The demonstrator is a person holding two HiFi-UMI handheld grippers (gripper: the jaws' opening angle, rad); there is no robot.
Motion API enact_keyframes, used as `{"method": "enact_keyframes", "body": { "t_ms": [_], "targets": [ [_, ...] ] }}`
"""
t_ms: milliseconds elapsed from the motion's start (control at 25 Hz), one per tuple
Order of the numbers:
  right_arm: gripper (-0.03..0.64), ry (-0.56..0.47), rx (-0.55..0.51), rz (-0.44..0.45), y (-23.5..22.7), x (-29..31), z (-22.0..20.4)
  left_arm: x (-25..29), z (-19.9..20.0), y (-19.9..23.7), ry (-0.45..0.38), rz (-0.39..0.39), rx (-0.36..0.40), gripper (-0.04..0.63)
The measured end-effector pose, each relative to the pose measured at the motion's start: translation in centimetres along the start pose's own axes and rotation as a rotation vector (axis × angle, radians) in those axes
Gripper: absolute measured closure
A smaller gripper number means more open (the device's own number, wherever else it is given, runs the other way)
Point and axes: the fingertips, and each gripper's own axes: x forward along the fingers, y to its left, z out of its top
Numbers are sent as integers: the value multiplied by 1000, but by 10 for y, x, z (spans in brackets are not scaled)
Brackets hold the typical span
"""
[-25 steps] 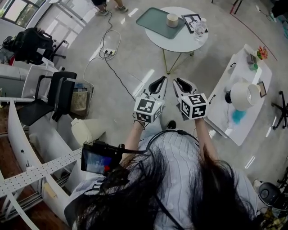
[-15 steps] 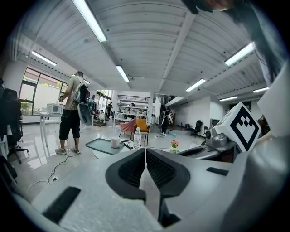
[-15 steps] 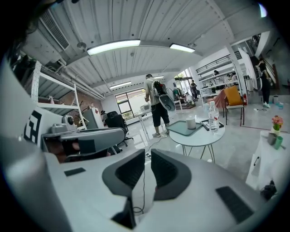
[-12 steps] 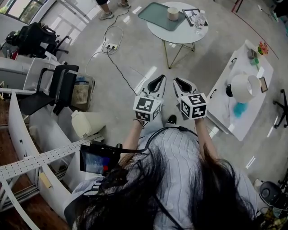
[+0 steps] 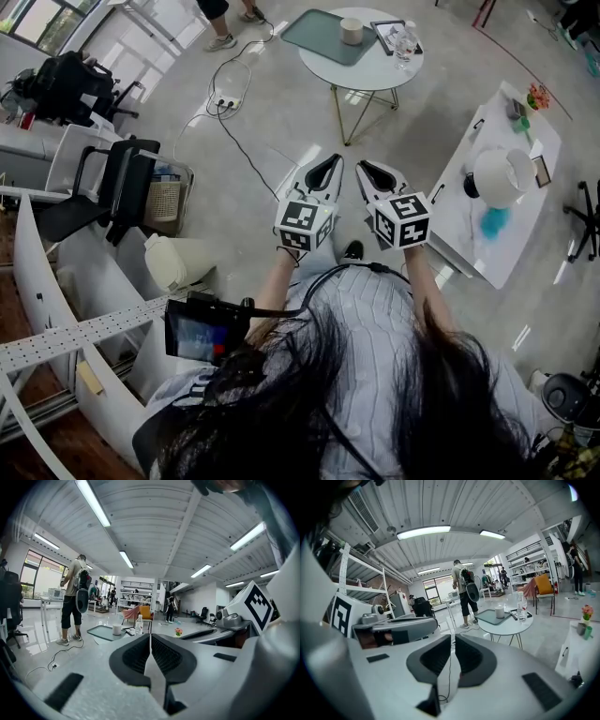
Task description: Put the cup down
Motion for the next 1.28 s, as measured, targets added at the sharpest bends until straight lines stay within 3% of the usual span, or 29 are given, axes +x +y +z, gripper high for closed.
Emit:
{"method": "enact_keyframes", "body": {
  "t_ms": [1280],
  "targets": [
    [566, -10, -29, 3, 12, -4, 3, -9, 2, -4, -8, -16, 15, 577]
  ]
}}
